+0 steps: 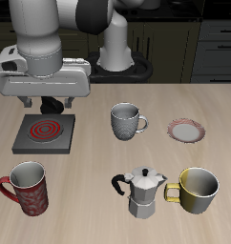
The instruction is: Place the red mug on the plate
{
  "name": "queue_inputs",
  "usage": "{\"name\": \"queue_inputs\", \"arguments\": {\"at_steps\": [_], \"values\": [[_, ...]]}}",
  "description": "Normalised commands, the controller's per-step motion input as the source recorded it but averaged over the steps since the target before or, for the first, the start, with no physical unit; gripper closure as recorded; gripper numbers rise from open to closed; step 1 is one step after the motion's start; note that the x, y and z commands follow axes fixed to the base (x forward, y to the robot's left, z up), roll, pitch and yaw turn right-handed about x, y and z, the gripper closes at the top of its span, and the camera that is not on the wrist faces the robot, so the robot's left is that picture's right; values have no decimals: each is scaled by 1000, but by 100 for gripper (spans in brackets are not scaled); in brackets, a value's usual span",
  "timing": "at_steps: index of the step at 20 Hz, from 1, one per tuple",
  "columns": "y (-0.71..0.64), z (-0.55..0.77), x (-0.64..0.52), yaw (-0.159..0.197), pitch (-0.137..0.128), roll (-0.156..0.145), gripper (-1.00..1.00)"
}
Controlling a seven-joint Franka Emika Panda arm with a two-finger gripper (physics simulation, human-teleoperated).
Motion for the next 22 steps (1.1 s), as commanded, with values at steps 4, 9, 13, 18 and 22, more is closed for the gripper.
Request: {"name": "queue_inputs", "arguments": {"at_steps": [4, 9, 13, 18, 22], "values": [[-35, 8, 243, 39, -14, -27, -100], [-230, -10, 181, 9, -3, -50, -100], [-217, -40, 216, -6, -6, -3, -100], [-162, -114, 206, 31, -4, 11, -100], [-225, 4, 143, 10, -21, 3, -100]]}}
